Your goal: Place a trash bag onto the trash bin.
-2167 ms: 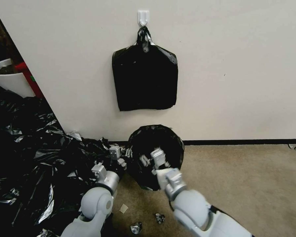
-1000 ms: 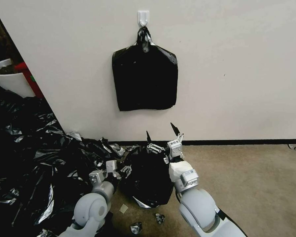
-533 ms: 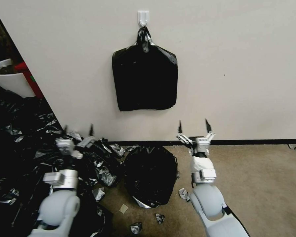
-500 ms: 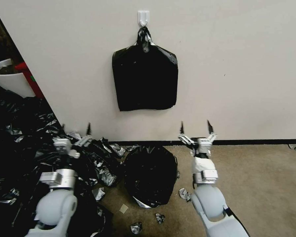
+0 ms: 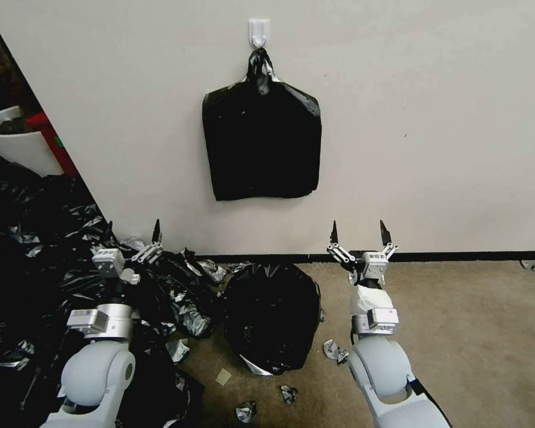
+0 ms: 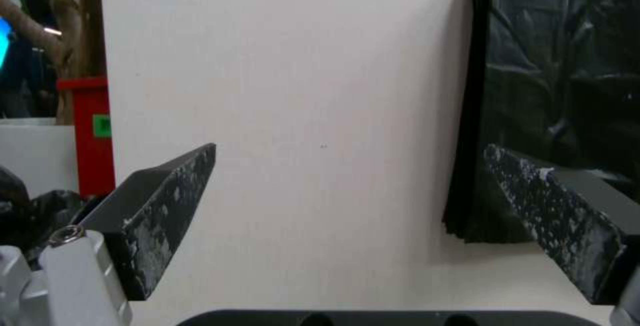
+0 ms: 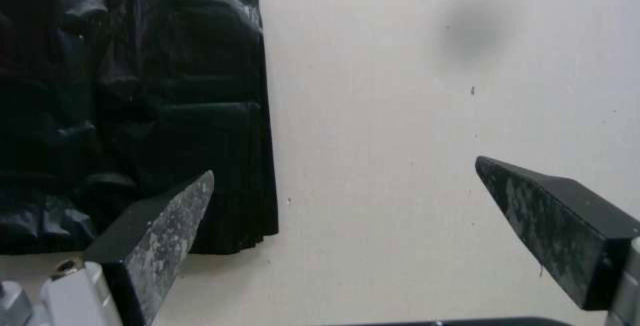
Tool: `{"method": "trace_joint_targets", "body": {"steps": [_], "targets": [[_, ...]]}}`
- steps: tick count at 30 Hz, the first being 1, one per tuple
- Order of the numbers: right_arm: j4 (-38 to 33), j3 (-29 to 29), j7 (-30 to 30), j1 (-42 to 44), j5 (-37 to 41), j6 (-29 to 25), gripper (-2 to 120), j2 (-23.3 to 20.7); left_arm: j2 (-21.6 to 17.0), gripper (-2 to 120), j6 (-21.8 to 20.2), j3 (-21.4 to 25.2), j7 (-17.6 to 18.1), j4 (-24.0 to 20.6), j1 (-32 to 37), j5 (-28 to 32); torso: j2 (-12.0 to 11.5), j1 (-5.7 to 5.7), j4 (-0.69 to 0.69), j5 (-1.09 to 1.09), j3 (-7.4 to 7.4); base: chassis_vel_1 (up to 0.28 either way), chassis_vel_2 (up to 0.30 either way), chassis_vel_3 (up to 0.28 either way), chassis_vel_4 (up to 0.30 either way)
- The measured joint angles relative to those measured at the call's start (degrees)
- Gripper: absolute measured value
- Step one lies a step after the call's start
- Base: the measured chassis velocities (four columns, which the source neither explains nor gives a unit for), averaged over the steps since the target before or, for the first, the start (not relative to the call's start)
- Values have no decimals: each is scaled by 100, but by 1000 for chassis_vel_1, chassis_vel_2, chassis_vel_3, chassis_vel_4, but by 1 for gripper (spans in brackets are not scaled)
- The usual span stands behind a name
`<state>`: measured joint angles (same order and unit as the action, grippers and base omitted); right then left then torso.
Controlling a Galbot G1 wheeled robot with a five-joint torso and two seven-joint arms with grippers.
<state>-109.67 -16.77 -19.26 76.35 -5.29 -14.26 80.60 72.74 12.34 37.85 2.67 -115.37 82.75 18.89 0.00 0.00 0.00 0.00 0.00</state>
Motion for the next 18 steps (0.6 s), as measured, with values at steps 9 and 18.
{"method": "trace_joint_targets", "body": {"steps": [9,18], "targets": [[-7,10,1,-5,5,7,100,-4,0,100,-9,-8,8,1,-1,8,0,0,0,0,0,0,0,0,0],[-9,15,2,-8,9,12,100,-8,1,100,-14,-13,12,4,-2,11,0,0,0,0,0,0,0,0,0]]}}
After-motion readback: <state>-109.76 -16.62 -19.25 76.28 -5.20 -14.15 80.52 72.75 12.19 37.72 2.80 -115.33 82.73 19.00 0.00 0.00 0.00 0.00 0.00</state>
